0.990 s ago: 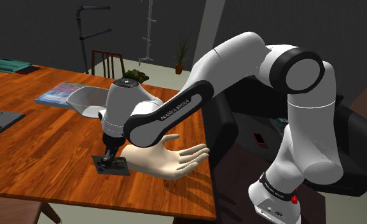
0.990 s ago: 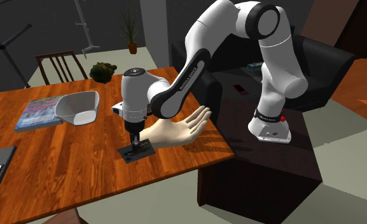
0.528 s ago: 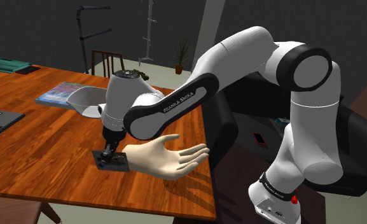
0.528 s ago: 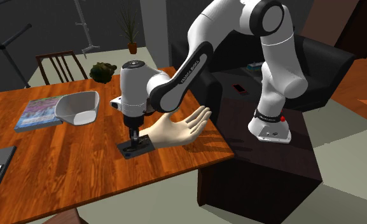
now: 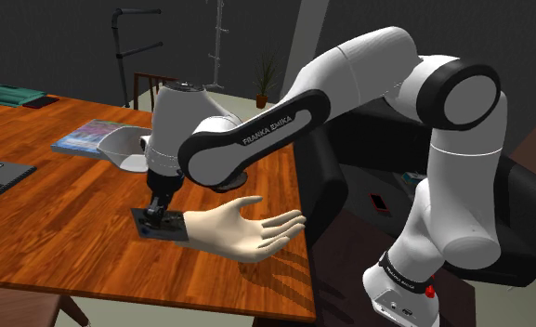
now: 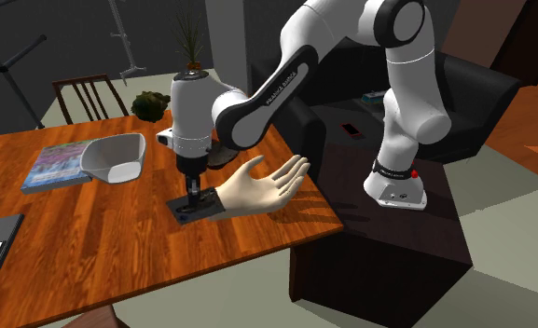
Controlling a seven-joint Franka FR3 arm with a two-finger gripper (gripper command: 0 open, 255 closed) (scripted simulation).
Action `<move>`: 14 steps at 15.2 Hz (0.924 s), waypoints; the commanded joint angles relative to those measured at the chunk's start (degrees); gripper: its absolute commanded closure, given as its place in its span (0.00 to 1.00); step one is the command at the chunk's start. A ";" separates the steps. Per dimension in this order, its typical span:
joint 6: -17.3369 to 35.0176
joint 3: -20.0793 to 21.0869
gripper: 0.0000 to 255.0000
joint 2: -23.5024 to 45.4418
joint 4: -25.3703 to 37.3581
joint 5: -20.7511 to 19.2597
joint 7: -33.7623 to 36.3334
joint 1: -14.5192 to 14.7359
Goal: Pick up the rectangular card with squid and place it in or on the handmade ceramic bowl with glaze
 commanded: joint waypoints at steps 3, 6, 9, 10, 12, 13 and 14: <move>-2.63 0.27 1.00 -1.63 1.02 0.47 -0.13 -0.19; -4.57 0.43 1.00 -2.68 1.93 0.78 -0.22 -0.31; -6.53 0.57 1.00 -3.64 2.97 1.06 -0.30 -0.41; -7.20 0.61 1.00 -3.94 3.34 1.15 -0.32 -0.44; -8.53 0.69 1.00 -4.51 4.13 1.31 -0.36 -0.49; -9.21 0.72 1.00 -4.78 4.54 1.39 -0.37 -0.51; -9.89 0.76 1.00 -5.03 4.97 1.46 -0.38 -0.54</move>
